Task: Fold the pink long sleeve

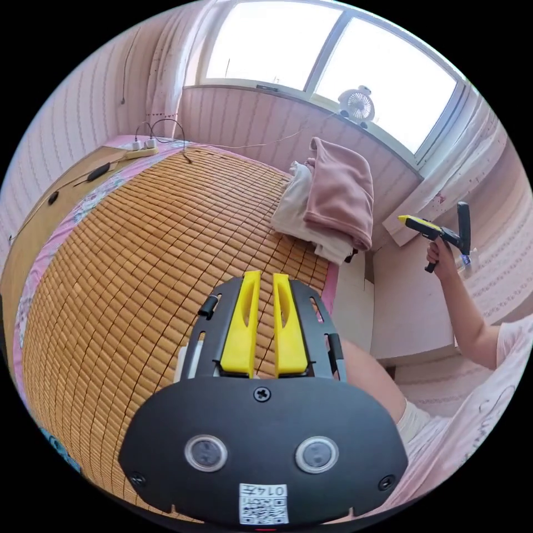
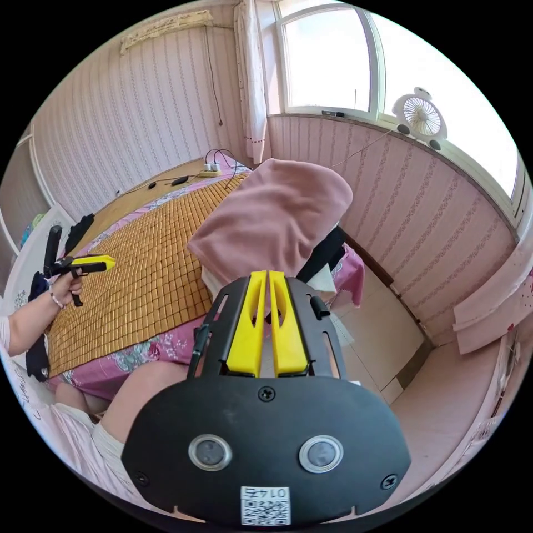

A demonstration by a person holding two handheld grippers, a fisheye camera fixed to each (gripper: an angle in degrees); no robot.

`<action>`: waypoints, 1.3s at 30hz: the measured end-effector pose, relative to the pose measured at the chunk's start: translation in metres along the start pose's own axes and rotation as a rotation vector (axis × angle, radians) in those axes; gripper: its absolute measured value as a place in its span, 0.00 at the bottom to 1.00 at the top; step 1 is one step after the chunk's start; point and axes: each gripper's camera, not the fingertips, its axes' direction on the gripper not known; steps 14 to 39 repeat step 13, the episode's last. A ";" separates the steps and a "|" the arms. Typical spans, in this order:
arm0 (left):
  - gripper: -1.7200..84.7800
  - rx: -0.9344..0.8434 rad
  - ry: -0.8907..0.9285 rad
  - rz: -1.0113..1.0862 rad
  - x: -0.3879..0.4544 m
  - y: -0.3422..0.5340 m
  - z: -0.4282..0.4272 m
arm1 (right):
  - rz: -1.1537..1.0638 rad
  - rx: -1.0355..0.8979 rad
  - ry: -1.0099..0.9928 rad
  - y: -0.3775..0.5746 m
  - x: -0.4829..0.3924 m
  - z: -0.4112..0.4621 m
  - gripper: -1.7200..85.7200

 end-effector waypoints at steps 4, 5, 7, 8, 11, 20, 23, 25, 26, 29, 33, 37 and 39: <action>0.07 0.048 -0.230 -0.186 -0.002 0.154 -0.136 | -0.087 -0.150 -0.026 0.056 -0.071 -0.037 0.05; 0.07 0.060 -0.267 -0.217 0.000 0.175 -0.155 | -0.136 -0.181 -0.065 0.059 -0.099 -0.045 0.06; 0.08 0.124 -0.410 -0.319 0.010 0.250 -0.229 | -0.228 -0.168 -0.140 0.051 -0.148 -0.060 0.08; 0.08 0.143 -0.446 -0.342 0.013 0.266 -0.245 | -0.312 -0.148 -0.201 0.038 -0.185 -0.071 0.08; 0.09 0.266 -0.615 -0.462 0.028 0.344 -0.321 | -0.562 -0.103 -0.350 -0.003 -0.292 -0.099 0.09; 0.09 0.348 -0.707 -0.577 0.037 0.404 -0.371 | -0.711 -0.071 -0.454 -0.024 -0.360 -0.121 0.10; 0.09 0.348 -0.707 -0.577 0.037 0.404 -0.371 | -0.711 -0.071 -0.454 -0.024 -0.360 -0.121 0.10; 0.09 0.348 -0.707 -0.577 0.037 0.404 -0.371 | -0.711 -0.071 -0.454 -0.024 -0.360 -0.121 0.10; 0.09 0.348 -0.707 -0.577 0.037 0.404 -0.371 | -0.711 -0.071 -0.454 -0.024 -0.360 -0.121 0.10; 0.09 0.348 -0.707 -0.577 0.037 0.404 -0.371 | -0.711 -0.071 -0.454 -0.024 -0.360 -0.121 0.10; 0.09 0.348 -0.707 -0.577 0.037 0.404 -0.371 | -0.711 -0.071 -0.454 -0.024 -0.360 -0.121 0.10; 0.09 0.348 -0.707 -0.577 0.037 0.404 -0.371 | -0.711 -0.071 -0.454 -0.024 -0.360 -0.121 0.10; 0.09 0.348 -0.707 -0.577 0.037 0.404 -0.371 | -0.711 -0.071 -0.454 -0.024 -0.360 -0.121 0.10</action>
